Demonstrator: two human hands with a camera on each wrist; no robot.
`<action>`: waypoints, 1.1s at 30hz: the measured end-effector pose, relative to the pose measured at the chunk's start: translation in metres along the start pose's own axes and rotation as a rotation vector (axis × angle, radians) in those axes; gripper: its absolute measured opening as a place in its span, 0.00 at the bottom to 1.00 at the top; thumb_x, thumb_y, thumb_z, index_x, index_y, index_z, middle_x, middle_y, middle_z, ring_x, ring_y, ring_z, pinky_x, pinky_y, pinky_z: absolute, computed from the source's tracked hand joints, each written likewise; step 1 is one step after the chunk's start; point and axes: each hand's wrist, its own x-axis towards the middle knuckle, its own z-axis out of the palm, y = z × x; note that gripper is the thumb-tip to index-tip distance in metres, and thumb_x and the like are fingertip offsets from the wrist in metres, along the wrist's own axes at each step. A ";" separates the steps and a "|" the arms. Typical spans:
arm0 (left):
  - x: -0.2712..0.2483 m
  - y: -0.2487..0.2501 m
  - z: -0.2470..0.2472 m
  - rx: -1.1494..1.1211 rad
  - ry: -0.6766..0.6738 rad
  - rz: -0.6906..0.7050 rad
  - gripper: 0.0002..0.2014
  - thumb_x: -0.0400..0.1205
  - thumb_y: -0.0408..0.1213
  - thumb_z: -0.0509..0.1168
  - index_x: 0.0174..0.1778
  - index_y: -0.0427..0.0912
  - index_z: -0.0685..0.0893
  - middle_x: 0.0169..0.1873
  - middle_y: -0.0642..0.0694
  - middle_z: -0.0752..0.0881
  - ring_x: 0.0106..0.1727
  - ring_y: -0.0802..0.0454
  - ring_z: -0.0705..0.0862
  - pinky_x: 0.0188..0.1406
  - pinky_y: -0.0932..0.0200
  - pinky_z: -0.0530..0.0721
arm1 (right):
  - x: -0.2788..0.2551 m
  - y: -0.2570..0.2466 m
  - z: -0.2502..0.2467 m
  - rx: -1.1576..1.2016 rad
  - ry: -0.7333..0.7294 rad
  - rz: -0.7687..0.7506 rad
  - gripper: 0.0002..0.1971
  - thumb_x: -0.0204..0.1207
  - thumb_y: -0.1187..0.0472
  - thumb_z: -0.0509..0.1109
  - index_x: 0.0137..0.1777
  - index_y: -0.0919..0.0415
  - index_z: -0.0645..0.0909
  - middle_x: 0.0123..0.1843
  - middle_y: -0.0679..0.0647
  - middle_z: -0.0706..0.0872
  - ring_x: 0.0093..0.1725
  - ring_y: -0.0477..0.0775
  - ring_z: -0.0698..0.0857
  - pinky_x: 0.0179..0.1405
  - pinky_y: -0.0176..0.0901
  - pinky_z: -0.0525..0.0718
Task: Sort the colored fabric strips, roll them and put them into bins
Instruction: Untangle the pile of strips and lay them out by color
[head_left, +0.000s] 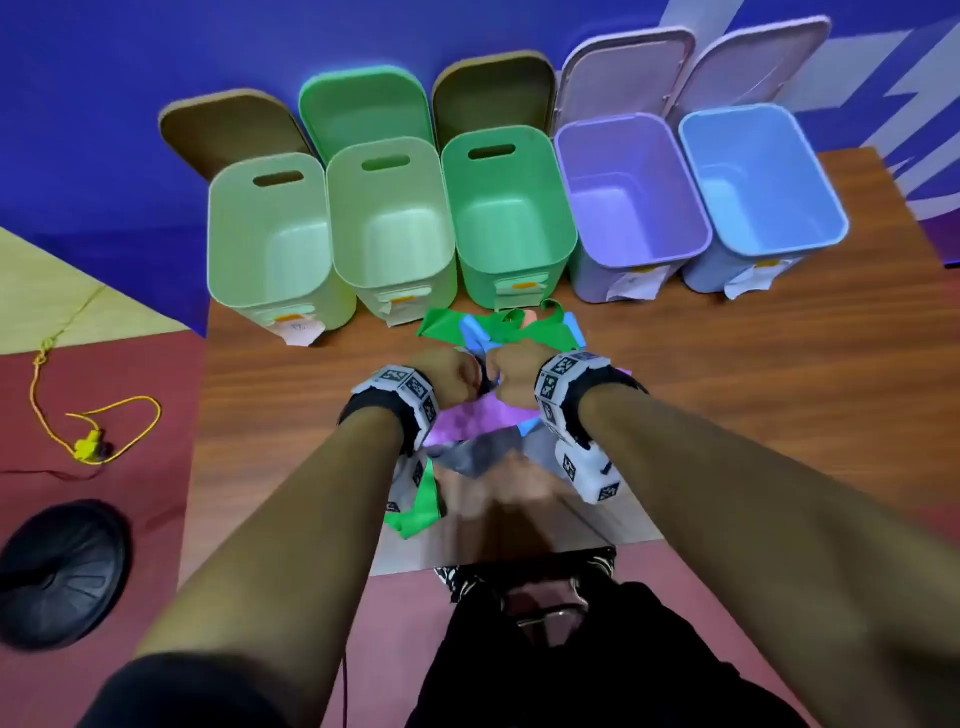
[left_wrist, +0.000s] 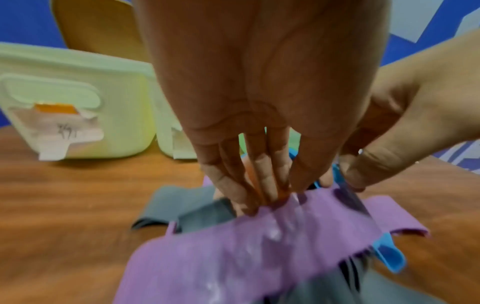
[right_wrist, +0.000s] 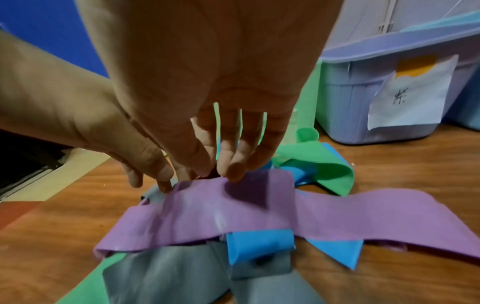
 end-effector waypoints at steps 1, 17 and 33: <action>-0.001 -0.001 0.004 -0.006 -0.042 -0.030 0.13 0.83 0.36 0.67 0.62 0.42 0.87 0.59 0.44 0.87 0.63 0.44 0.84 0.56 0.61 0.77 | 0.000 0.000 0.005 -0.005 -0.020 0.011 0.17 0.75 0.66 0.67 0.63 0.62 0.83 0.58 0.61 0.87 0.56 0.65 0.86 0.56 0.55 0.87; 0.002 -0.014 0.003 -0.136 0.035 0.053 0.09 0.75 0.31 0.67 0.38 0.53 0.86 0.44 0.49 0.90 0.48 0.45 0.85 0.46 0.62 0.78 | 0.004 -0.003 0.007 0.061 0.008 0.071 0.06 0.76 0.60 0.68 0.51 0.56 0.81 0.54 0.58 0.86 0.55 0.64 0.85 0.55 0.54 0.87; 0.001 -0.026 -0.014 -0.068 0.044 0.057 0.07 0.81 0.30 0.65 0.46 0.47 0.85 0.40 0.51 0.82 0.44 0.51 0.78 0.35 0.66 0.71 | -0.008 0.039 -0.040 0.025 0.110 0.219 0.11 0.78 0.67 0.66 0.58 0.67 0.85 0.57 0.63 0.88 0.60 0.63 0.85 0.52 0.43 0.80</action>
